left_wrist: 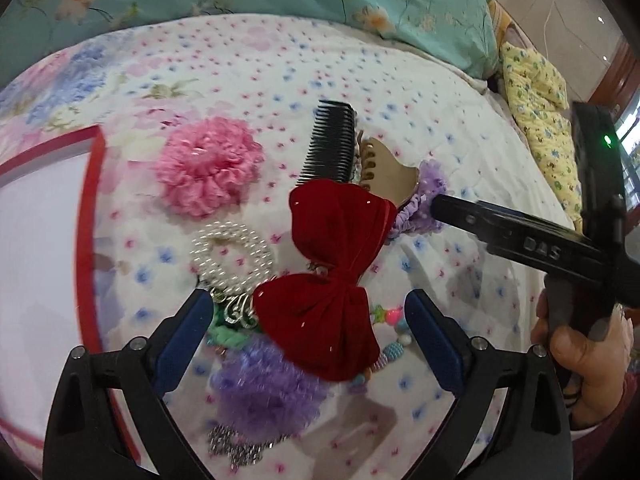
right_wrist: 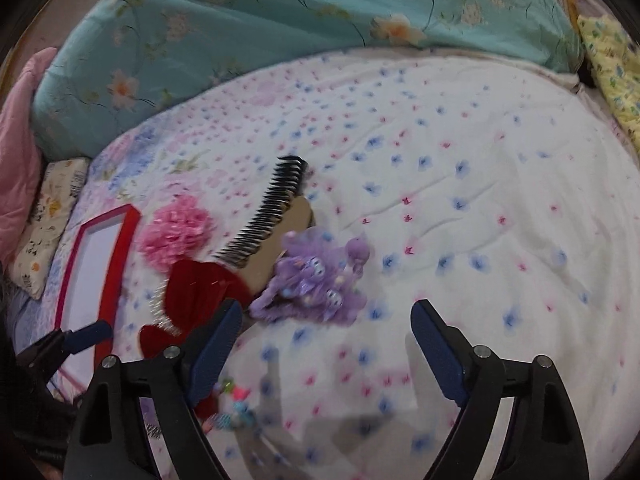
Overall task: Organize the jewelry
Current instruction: 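Grasp the purple plush clip with the right tool while the left tool grasps the red bow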
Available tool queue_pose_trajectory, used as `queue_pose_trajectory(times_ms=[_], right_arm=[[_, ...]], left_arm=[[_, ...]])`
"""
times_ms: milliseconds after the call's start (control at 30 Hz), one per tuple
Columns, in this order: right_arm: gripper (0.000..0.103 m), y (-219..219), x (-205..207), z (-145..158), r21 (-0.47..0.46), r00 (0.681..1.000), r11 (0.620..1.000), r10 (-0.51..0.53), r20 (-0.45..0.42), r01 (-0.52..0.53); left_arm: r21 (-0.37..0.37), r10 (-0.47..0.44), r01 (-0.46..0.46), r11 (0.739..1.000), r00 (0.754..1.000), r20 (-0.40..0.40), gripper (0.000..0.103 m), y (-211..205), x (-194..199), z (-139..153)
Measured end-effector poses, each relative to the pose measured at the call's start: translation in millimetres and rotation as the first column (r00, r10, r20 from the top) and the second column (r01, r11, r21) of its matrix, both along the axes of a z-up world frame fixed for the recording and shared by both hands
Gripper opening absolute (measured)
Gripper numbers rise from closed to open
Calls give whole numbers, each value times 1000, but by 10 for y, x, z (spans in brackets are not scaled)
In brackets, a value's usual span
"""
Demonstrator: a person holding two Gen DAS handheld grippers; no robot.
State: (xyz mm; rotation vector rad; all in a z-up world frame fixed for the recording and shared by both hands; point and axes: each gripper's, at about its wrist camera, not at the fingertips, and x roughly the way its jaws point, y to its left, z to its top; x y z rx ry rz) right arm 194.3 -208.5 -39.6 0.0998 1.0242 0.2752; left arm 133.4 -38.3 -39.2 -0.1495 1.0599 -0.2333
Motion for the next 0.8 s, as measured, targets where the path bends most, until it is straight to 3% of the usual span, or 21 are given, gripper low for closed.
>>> queue_pose_trajectory(times_ms=[33,133,200,233,300,533,800], right_arm=[[81,10,43,-39,-4,1000,1000,3,-9,-3],[73,42,151,-168,-7,999,1000,8,-41,-9],[47,49,185,-232,-4,998,1000,10,-59,-10],[41,40,181,-238,-14,998,1000,0,-55,-1],[19,8,150,-211,-6,999,1000,-4,-53,4],[16,-91,-65,-4,67,1000,998,-10,-16,11],[15,111,-462,258,151,999,988,40,15,-42]], left_arm=[[5,-9,9,1000,1000,-6,95,-27,24,-33],[7,-40,40,999,998,-41,72,-97,53,-146],[9,-61,61,998,996,-62,44,-134,57,-209],[2,-76,77,997,995,-66,39,-155,42,-230],[-9,-93,93,996,994,-58,22,-173,4,-213],[-47,-84,84,995,996,-9,16,-59,-190,1],[-133,5,0,991,999,36,14,415,-449,243]])
